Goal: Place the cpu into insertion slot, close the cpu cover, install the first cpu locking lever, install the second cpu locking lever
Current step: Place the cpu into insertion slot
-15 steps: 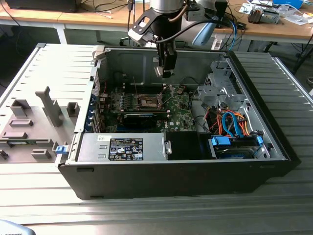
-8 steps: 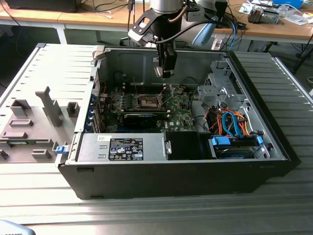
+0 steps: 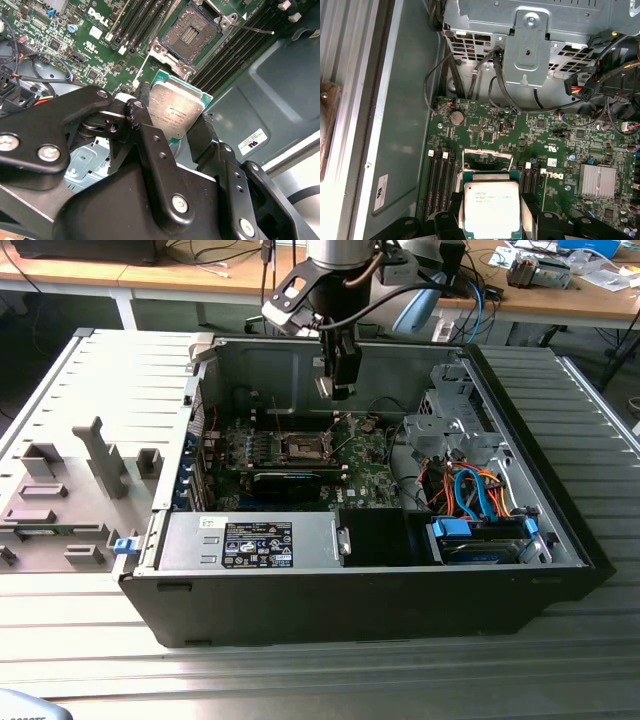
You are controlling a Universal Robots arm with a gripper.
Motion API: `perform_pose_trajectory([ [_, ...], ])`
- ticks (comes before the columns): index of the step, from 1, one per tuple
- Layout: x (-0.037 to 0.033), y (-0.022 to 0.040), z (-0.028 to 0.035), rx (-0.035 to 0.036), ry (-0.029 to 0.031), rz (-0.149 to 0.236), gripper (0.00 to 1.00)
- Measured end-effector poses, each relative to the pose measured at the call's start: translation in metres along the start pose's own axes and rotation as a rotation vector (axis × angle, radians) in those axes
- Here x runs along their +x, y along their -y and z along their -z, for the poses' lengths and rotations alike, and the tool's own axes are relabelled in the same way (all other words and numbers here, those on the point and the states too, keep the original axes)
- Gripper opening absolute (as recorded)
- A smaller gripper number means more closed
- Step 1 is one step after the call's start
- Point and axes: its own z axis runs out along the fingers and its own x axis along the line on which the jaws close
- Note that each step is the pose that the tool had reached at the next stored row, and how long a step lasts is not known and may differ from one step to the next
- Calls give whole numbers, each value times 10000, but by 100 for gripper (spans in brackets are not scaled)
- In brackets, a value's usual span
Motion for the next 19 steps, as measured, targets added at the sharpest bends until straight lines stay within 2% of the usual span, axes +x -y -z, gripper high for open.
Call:
perform_pose_trajectory([
  [19,-1,4,-39,0,0,-1,54],
])
